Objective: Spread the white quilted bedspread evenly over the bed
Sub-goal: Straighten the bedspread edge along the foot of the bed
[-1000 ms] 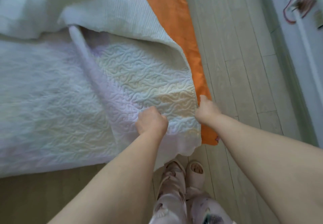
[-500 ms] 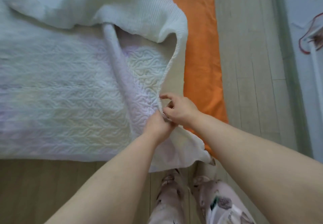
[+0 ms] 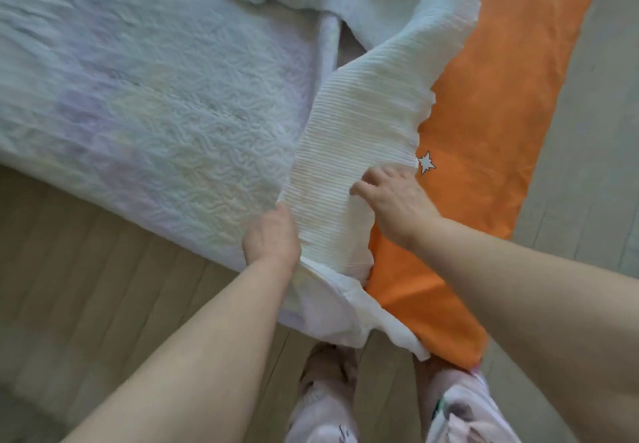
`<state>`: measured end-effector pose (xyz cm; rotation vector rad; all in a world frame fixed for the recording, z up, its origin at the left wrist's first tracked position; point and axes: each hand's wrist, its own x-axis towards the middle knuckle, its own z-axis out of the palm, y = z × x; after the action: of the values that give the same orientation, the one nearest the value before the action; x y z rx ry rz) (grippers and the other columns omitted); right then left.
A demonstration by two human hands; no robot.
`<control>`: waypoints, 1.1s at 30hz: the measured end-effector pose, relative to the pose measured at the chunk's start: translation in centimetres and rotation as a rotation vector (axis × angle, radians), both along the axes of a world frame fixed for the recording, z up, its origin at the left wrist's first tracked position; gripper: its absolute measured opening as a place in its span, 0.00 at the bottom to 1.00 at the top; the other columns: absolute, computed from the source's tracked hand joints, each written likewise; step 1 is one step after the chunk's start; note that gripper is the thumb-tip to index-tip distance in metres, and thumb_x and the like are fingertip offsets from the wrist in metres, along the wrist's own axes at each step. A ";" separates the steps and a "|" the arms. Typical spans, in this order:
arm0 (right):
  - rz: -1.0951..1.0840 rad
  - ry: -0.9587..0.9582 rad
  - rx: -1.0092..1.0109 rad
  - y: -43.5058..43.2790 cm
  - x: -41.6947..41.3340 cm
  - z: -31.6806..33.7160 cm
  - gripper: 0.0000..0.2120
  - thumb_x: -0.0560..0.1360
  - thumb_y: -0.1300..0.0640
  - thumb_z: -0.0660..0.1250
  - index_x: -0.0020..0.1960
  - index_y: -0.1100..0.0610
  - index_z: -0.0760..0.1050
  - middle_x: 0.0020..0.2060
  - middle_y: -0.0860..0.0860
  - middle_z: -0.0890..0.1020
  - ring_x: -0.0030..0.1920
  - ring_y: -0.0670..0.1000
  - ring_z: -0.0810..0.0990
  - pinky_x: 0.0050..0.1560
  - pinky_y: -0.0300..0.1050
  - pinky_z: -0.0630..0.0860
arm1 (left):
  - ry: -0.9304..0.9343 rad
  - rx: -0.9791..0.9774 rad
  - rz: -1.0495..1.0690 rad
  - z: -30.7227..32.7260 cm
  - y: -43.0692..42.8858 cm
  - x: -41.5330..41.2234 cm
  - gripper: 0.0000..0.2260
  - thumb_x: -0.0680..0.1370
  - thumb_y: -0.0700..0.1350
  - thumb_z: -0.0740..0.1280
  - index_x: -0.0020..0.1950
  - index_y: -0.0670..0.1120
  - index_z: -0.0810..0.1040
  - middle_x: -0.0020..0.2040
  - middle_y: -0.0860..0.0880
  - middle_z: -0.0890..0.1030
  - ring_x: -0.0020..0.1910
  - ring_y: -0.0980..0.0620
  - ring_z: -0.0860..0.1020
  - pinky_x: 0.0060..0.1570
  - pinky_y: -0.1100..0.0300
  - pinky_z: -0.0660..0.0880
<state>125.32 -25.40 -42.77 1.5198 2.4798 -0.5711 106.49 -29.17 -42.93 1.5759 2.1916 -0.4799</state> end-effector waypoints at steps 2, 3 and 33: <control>0.267 -0.035 0.043 0.3 0.1 -0.3 0.26 0.75 0.64 0.59 0.71 0.48 0.65 0.70 0.53 0.65 0.70 0.55 0.64 0.66 0.49 0.64 | 0.001 -0.069 -0.036 -0.2 -0.9 1.4 0.09 0.78 0.41 0.61 0.58 0.45 0.74 0.57 0.42 0.80 0.58 0.42 0.77 0.52 0.50 0.76; 0.348 -0.058 0.021 0.6 0.2 -0.5 0.25 0.77 0.63 0.58 0.72 0.48 0.63 0.73 0.53 0.61 0.73 0.55 0.61 0.69 0.50 0.61 | 0.002 -0.106 -0.019 -0.3 -1.4 2.0 0.12 0.77 0.44 0.64 0.59 0.45 0.74 0.59 0.43 0.79 0.61 0.42 0.75 0.54 0.50 0.76; 0.792 -0.238 -0.153 0.1 4.6 3.1 0.13 0.81 0.52 0.59 0.61 0.51 0.77 0.59 0.51 0.76 0.63 0.54 0.72 0.56 0.45 0.69 | -0.400 0.207 0.914 3.9 -10.7 7.5 0.08 0.79 0.45 0.64 0.51 0.52 0.83 0.51 0.51 0.83 0.48 0.50 0.77 0.45 0.60 0.72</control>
<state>129.92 -25.33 -39.68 0.4312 2.4892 -0.3845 114.02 -39.86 -39.08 0.5243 2.3642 0.3190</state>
